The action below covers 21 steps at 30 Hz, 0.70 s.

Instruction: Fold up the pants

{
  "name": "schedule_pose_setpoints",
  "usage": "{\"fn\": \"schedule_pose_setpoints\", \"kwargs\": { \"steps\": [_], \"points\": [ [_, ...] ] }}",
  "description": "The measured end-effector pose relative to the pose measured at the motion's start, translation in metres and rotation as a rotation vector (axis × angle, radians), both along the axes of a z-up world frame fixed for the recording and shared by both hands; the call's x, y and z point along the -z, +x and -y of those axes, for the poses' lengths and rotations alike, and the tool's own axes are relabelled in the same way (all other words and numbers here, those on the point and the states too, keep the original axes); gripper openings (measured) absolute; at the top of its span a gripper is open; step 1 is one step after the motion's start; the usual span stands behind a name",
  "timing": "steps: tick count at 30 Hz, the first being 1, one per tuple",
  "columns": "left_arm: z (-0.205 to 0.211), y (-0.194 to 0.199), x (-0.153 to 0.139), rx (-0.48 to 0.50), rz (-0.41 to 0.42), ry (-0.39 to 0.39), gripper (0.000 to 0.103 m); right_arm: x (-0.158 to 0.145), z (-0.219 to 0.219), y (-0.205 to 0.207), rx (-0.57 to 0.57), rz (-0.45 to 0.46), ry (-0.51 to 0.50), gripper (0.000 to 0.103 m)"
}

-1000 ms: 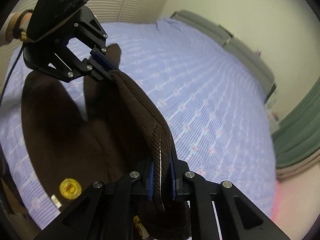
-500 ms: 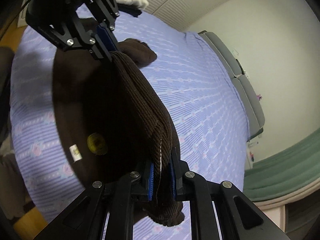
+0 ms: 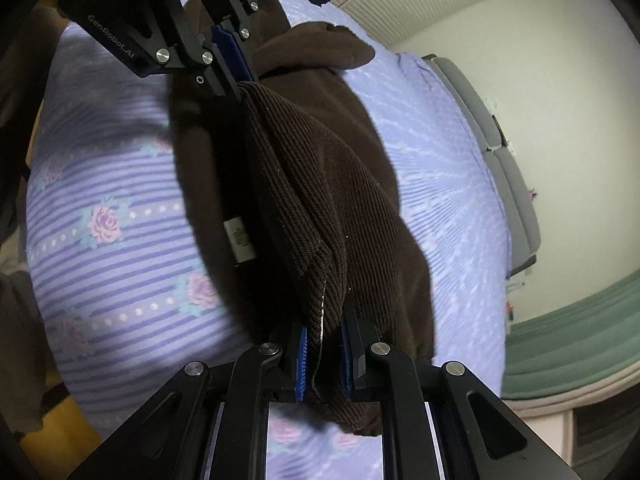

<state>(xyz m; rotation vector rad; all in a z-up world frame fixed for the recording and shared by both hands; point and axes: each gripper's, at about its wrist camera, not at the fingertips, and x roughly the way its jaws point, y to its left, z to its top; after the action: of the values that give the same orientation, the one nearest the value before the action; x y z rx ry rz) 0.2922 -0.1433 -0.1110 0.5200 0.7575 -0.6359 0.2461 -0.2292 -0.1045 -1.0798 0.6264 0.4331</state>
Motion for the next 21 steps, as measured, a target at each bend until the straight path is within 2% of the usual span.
{"fn": "schedule_pose_setpoints", "kwargs": {
  "steps": [6, 9, 12, 15, 17, 19, 21],
  "points": [
    [0.004, -0.002, 0.022, -0.028, 0.023, -0.003, 0.013, 0.021, 0.005, 0.004, 0.019, -0.010, 0.010, 0.015],
    [0.001, -0.003, 0.017, -0.043, 0.034, -0.021, 0.014, 0.022, 0.002, 0.006, 0.042, 0.011, 0.023, 0.016],
    [-0.002, -0.009, 0.006, -0.053, 0.056, -0.030, 0.014, 0.022, -0.002, -0.003, 0.043, 0.061, 0.018, 0.025],
    [-0.008, -0.019, -0.007, -0.065, 0.075, -0.035, 0.018, 0.018, -0.005, -0.015, 0.058, 0.096, 0.037, 0.046],
    [-0.012, -0.022, -0.015, -0.067, 0.077, -0.033, 0.021, 0.007, -0.005, -0.021, 0.075, 0.105, 0.082, 0.071],
    [-0.019, -0.025, -0.024, -0.074, 0.067, -0.042, 0.021, -0.010, -0.005, -0.028, 0.098, 0.175, 0.104, 0.075],
    [-0.028, -0.026, -0.034, -0.084, 0.057, -0.073, 0.023, -0.026, -0.006, -0.033, 0.102, 0.200, 0.135, 0.075]
  ]
}}
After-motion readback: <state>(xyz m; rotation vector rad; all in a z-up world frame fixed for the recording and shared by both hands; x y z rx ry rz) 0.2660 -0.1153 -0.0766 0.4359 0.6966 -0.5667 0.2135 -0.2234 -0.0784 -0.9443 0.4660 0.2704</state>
